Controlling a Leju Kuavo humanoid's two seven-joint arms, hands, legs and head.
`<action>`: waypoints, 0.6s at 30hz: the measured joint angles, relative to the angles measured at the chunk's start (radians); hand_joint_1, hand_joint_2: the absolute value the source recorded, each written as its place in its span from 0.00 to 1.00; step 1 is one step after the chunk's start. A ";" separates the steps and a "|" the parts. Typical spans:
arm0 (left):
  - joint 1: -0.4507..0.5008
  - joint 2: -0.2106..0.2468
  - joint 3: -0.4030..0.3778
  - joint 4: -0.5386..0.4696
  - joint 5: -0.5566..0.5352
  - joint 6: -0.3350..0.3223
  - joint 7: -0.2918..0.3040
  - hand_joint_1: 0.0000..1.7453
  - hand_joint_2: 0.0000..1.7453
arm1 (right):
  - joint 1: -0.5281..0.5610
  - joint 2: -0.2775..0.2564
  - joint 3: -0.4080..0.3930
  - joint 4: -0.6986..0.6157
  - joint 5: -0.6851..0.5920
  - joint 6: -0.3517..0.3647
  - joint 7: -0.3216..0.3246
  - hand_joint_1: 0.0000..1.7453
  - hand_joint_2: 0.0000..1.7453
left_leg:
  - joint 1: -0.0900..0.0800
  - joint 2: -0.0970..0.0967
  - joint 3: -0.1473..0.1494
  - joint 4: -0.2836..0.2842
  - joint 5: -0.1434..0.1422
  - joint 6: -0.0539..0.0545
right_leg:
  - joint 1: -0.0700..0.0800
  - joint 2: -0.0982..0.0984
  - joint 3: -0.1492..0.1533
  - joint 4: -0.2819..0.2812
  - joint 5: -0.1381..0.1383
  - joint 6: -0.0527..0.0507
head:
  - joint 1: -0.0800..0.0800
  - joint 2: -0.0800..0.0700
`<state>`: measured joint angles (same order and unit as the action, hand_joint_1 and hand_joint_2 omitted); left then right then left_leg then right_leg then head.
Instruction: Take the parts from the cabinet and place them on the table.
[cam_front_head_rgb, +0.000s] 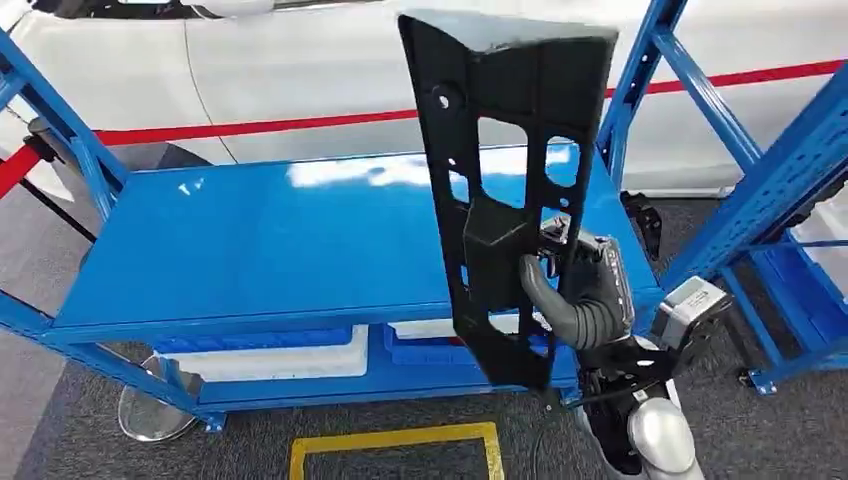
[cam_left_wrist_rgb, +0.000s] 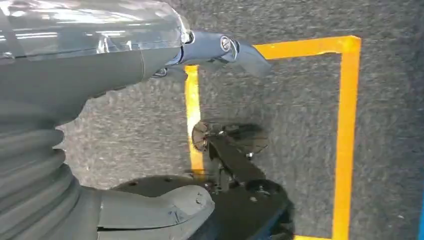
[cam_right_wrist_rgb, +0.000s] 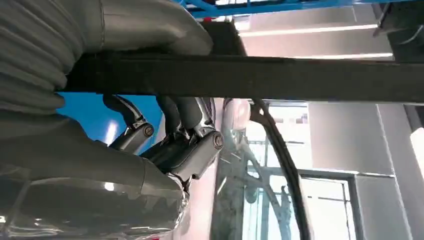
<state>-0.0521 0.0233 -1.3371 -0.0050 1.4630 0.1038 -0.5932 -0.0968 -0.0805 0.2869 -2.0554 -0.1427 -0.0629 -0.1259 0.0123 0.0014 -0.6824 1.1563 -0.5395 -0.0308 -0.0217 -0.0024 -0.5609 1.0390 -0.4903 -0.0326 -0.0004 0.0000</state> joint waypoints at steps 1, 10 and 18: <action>0.000 0.002 -0.003 0.000 0.000 0.000 0.000 0.00 1.00 | 0.009 -0.001 -0.001 -0.003 0.001 -0.003 0.000 1.00 1.00 | 0.000 0.000 -0.019 0.084 -0.054 -0.004 | 0.002 0.000 -0.017 0.001 0.012 0.000 | 0.001 0.000; -0.002 0.014 -0.022 0.001 -0.010 0.000 -0.003 0.00 1.00 | 0.036 -0.005 -0.013 -0.022 0.008 -0.008 -0.001 1.00 1.00 | -0.026 -0.001 0.225 -0.169 0.006 0.052 | 0.005 -0.005 -0.092 -0.002 0.096 0.023 | 0.000 0.000; 0.003 0.018 -0.033 0.001 -0.011 0.004 0.003 0.00 1.00 | 0.074 -0.015 -0.039 -0.039 0.010 -0.013 -0.002 1.00 1.00 | -0.017 0.009 0.136 -0.203 0.117 0.070 | 0.004 0.002 -0.154 0.265 -0.103 0.055 | 0.000 0.000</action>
<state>-0.0491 0.0416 -1.3703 -0.0038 1.4519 0.1076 -0.5901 -0.0225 -0.0954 0.2479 -2.0943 -0.1331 -0.0763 -0.1274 -0.0050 0.0105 -0.5459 0.9535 -0.4221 0.0390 -0.0179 -0.0008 -0.7151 1.3041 -0.5936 0.0221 0.0000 0.0000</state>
